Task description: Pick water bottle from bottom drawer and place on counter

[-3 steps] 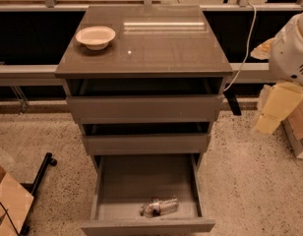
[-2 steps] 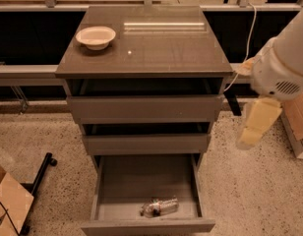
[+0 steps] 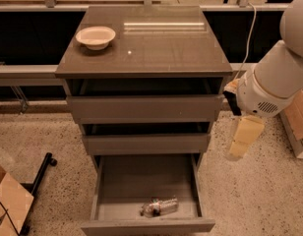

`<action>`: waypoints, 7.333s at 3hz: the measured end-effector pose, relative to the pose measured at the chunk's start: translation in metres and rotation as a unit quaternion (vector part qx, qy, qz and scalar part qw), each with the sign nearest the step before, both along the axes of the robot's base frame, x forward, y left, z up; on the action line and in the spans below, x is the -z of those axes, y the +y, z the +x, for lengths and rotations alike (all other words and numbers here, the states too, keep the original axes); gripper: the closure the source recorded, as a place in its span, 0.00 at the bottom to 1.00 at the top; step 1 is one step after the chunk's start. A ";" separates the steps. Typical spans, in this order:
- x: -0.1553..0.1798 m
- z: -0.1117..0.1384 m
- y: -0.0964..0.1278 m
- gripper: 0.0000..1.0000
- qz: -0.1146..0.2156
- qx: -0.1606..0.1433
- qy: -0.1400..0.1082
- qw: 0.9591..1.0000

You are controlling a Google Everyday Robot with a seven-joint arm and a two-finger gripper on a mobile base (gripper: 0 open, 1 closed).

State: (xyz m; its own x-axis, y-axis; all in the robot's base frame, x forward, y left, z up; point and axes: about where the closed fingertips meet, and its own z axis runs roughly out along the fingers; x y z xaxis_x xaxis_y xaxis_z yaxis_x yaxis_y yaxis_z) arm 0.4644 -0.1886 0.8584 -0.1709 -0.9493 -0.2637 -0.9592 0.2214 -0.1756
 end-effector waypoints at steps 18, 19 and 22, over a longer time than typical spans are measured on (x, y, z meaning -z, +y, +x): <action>0.436 0.103 0.063 0.00 0.156 0.053 0.098 0.981; 0.438 0.100 0.065 0.00 0.158 0.046 0.103 0.981; 0.535 0.113 0.087 0.00 0.132 0.064 0.138 0.980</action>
Offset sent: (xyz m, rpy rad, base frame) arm 0.0170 0.0419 -0.0875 -0.0097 0.0246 0.0052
